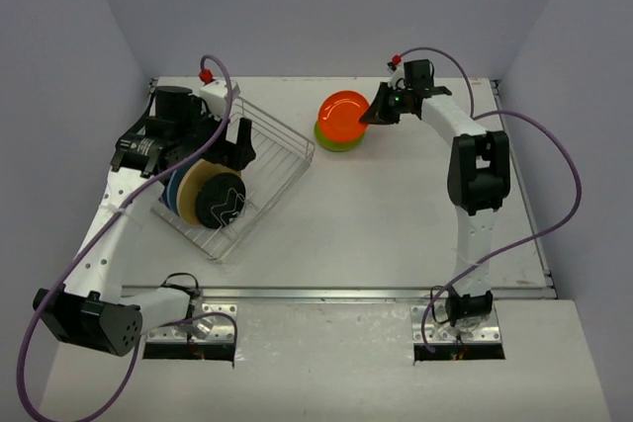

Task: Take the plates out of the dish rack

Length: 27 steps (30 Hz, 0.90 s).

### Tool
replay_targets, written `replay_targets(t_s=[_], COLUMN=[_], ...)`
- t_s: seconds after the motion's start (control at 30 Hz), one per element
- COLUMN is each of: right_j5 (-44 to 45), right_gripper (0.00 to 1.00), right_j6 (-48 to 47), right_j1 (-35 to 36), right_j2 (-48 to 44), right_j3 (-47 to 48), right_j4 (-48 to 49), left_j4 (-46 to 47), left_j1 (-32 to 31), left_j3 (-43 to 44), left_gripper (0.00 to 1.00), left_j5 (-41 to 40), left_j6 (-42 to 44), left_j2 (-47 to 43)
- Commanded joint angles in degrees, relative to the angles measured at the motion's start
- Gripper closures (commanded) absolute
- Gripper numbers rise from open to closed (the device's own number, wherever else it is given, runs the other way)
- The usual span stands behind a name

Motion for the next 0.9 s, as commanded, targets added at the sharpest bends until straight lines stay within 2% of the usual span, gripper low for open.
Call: replay_targets(t_s=[0.0, 0.23, 0.3, 0.43, 0.53, 0.63, 0.8, 0.87], right_j5=[-1.53, -2.47, -2.53, -2.71, -1.34, 1.77, 10.4, 15.98], right_gripper=[1.0, 1.0, 0.96, 0.81, 0.55, 0.45, 0.21, 0.16], right_j6=[1.52, 3.18, 3.19, 2.55, 1.32, -0.68, -5.05, -7.81], right_j1=[0.14, 0.2, 0.23, 0.23, 0.46, 1.02, 2.68, 3.39], right_j2=[3.52, 8.99, 9.93, 10.72, 10.22, 9.16, 5.71, 3.93], right_j3=[5.53, 9.34, 9.85, 10.09, 9.81, 9.82, 10.16, 10.0], right_j4=[3.25, 4.85, 4.78, 4.5, 3.47, 2.04, -1.84, -3.15], left_j4=[2.08, 2.27, 2.27, 2.15, 2.27, 2.11, 1.78, 1.22], left_j1=[-0.41, -0.41, -0.41, -0.41, -0.41, -0.41, -0.41, -0.41], left_j3=[-0.98, -2.78, -3.12, -3.5, -3.49, -3.19, -2.37, -2.21], left_gripper=[0.0, 0.0, 0.0, 0.0, 0.0, 0.0, 0.0, 0.0], left_j5=[-0.74, 0.35, 0.29, -0.16, -0.54, -0.53, -2.89, -5.02], left_j6=[-0.08, 0.2, 0.34, 0.38, 0.31, 0.39, 0.61, 0.91], left_j2=[-2.34, -2.55, -2.58, -2.88, -2.92, -2.85, -3.62, -3.81])
